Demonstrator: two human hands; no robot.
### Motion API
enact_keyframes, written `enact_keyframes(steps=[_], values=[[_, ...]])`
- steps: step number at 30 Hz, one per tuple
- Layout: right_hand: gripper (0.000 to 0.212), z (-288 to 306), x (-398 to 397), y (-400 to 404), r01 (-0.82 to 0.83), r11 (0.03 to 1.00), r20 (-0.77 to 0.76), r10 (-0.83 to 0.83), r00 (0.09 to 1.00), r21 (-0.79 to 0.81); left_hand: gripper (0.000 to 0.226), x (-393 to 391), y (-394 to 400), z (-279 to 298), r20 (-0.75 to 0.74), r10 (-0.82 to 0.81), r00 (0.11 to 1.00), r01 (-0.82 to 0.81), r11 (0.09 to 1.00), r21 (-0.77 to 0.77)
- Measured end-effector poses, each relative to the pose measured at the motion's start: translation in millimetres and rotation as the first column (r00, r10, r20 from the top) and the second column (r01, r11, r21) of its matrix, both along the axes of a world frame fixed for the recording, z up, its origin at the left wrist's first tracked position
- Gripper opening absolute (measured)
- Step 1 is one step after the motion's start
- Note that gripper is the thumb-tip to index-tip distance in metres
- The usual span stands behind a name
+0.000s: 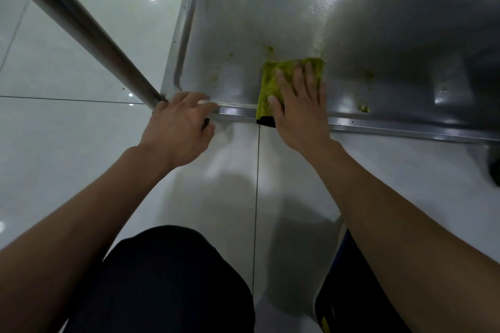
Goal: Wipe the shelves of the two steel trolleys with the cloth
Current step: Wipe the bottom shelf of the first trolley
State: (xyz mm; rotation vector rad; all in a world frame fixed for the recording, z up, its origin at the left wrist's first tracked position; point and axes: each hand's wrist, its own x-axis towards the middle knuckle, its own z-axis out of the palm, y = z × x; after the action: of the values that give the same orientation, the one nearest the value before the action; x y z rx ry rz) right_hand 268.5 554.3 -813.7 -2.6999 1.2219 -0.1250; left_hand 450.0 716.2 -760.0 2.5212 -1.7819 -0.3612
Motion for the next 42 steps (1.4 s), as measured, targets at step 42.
enact_keyframes(steps=[42], values=[[0.055, -15.5, 152.7, 32.0, -0.445, 0.888, -0.098, 0.456, 0.885, 0.111, 0.039, 14.8, 40.6, -21.5, 0.005, 0.179, 0.984, -0.179, 0.984, -0.007]])
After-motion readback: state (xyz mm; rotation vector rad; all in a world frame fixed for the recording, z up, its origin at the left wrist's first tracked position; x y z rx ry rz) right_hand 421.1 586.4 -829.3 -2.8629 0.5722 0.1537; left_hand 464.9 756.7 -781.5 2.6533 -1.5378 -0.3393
